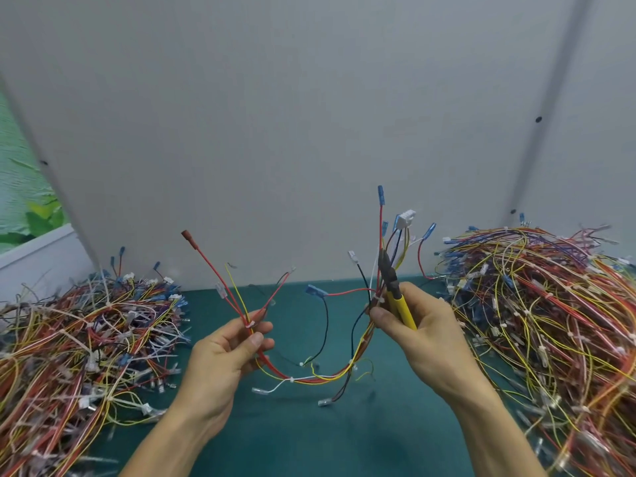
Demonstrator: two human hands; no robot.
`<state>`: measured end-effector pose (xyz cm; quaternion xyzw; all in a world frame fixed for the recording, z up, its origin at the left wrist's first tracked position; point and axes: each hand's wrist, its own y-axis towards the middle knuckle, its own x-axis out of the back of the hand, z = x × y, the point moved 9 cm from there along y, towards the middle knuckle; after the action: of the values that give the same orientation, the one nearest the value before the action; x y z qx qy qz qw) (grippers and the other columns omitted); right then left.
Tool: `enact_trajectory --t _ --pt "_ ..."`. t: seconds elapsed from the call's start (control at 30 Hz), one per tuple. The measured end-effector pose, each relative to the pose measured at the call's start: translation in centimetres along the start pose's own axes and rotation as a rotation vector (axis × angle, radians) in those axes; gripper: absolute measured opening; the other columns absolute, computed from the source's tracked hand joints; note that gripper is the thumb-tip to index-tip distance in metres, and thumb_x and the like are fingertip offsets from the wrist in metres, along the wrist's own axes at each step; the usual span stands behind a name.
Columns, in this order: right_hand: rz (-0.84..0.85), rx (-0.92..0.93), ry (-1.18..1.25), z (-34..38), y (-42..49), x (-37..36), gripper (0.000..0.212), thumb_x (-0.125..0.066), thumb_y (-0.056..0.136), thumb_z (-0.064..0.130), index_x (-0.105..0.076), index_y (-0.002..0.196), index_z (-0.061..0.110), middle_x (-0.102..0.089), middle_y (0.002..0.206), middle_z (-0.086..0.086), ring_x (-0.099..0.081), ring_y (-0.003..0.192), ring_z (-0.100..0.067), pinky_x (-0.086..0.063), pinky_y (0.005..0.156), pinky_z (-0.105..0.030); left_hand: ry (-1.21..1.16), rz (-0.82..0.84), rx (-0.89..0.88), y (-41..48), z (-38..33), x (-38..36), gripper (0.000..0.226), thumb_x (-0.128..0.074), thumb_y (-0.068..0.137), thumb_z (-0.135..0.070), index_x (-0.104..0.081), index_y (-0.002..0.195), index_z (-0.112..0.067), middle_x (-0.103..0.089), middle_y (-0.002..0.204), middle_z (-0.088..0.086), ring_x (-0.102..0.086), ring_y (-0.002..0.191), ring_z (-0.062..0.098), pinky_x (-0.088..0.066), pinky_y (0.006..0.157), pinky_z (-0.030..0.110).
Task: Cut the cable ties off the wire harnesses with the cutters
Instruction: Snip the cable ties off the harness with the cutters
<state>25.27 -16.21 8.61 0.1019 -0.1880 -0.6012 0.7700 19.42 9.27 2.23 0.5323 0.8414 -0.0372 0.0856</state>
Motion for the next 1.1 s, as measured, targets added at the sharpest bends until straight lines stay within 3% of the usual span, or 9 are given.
enact_trajectory --t 0.93,1.1 --pt "0.054 -0.01 -0.011 -0.21 0.01 -0.79 0.004 -0.069 0.087 0.01 -0.067 0.085 0.014 -0.062 0.069 0.007 -0.054 0.064 -0.004 -0.045 0.066 -0.012 0.012 -0.002 0.022 -0.13 0.78 -0.31 0.028 -0.054 0.089 0.008 -0.069 0.104 -0.011 -0.075 0.092 0.005 -0.069 0.073 0.016 -0.053 0.076 0.038" --pt "0.042 -0.051 -0.021 -0.69 0.04 -0.57 0.005 -0.069 0.086 0.011 -0.068 0.088 0.016 -0.067 0.079 -0.004 -0.062 0.075 -0.018 -0.052 0.077 -0.026 0.012 0.001 0.021 -0.2 0.71 -0.31 0.025 -0.054 0.09 0.004 -0.068 0.105 -0.011 -0.075 0.091 0.002 -0.068 0.076 0.016 -0.052 0.079 0.039"
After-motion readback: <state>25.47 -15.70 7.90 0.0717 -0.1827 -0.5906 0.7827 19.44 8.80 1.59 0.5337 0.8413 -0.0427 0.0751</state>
